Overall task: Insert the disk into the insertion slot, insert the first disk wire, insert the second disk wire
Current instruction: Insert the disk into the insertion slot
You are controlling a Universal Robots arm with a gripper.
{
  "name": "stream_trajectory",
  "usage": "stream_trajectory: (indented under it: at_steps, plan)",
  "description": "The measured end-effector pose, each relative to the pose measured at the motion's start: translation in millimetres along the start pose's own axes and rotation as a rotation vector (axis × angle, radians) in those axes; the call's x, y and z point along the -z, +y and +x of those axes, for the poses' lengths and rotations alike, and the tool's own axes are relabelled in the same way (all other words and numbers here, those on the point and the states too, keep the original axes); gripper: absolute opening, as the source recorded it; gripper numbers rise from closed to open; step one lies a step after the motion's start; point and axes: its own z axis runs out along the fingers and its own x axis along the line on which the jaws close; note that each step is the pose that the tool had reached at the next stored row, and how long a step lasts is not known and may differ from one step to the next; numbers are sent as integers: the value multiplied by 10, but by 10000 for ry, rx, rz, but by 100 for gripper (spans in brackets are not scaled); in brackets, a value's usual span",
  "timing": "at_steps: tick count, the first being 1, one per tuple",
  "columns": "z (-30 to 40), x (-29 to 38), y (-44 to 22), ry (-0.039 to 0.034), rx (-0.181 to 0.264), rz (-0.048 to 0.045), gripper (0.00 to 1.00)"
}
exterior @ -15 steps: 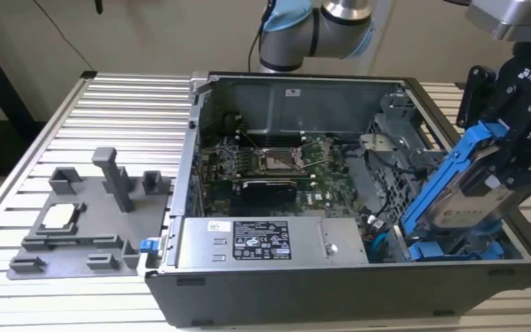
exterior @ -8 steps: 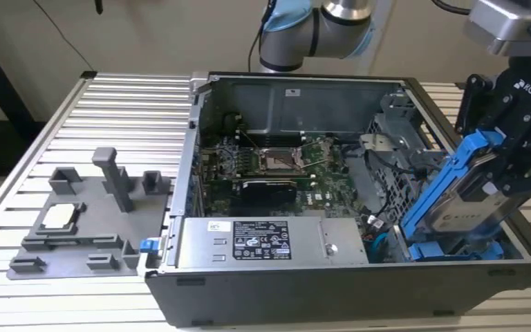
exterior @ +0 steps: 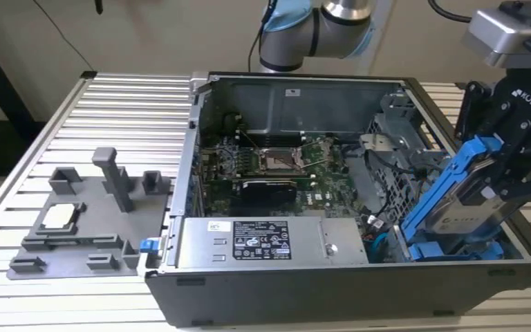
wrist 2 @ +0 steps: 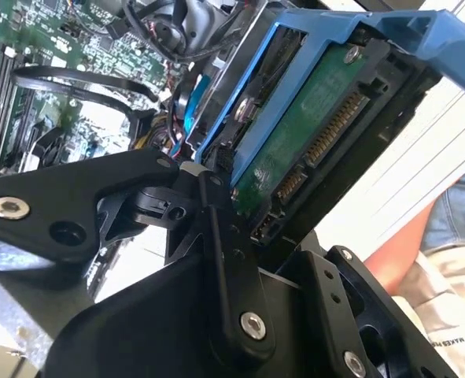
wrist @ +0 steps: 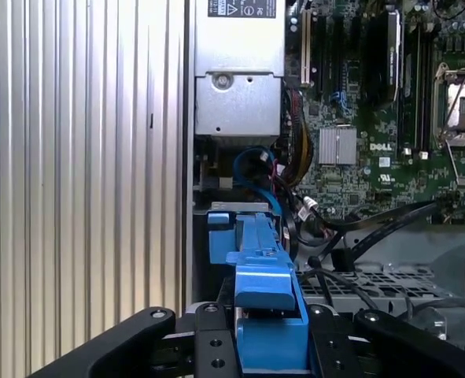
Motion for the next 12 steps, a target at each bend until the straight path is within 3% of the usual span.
stream_trajectory:
  at_steps: [12]
  plan:
    - [-26,-192,-11,-10,-4,0,33]
